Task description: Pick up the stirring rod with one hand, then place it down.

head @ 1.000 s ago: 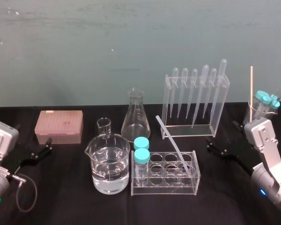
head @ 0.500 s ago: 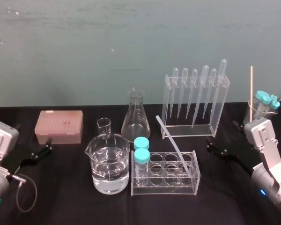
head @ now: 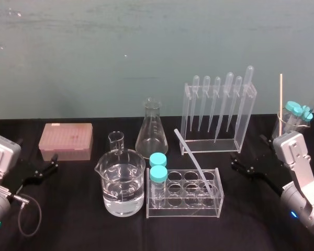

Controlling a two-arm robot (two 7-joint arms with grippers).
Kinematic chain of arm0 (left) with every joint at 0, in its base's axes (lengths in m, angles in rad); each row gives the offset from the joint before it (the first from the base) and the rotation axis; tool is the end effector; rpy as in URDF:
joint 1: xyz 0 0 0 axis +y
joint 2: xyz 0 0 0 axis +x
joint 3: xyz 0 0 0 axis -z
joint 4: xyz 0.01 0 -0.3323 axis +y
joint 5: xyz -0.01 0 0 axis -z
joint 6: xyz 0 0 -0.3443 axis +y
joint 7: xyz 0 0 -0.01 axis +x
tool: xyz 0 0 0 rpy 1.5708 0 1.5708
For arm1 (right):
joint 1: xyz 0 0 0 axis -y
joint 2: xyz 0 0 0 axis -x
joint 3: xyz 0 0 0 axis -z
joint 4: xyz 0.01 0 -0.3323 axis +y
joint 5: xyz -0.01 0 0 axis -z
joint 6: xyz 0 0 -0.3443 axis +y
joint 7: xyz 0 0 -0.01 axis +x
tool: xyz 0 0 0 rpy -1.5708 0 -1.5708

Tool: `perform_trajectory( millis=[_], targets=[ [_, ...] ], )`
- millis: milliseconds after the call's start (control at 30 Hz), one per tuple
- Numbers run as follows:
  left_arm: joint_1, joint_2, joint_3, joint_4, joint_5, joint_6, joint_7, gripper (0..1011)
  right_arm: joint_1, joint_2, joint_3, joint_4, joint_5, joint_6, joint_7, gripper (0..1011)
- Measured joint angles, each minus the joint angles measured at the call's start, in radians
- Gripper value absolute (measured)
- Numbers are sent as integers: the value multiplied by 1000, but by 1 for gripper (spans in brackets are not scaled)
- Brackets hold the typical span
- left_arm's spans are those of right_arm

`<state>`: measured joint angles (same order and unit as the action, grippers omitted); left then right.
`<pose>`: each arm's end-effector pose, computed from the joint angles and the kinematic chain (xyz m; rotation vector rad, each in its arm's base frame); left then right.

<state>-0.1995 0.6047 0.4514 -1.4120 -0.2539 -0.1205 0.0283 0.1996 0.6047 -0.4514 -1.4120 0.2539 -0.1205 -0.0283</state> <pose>0.3985 0.0973 -0.3432 0.3045 -0.2850 1.2480 0.3986 -0.0973 -0.3431 -0.3044 -0.2851 -1.2480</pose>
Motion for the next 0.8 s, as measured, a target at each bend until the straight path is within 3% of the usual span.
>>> perform_trajectory(
  millis=[300, 400, 600, 800],
  targets=[
    [0, 0, 0, 0, 0, 0, 0, 1000, 0, 0, 0, 0, 0, 0, 0, 1003],
    [0, 0, 0, 0, 0, 0, 0, 1000, 0, -5, 14, 3, -5, -30, 3, 1003],
    [0, 0, 0, 0, 0, 0, 0, 1000, 12, -29, 44, 4, -79, -162, -46, 1003],
    [0, 0, 0, 0, 0, 0, 0, 1000, 52, -51, 37, -1, -169, -290, -56, 1003]
  ],
)
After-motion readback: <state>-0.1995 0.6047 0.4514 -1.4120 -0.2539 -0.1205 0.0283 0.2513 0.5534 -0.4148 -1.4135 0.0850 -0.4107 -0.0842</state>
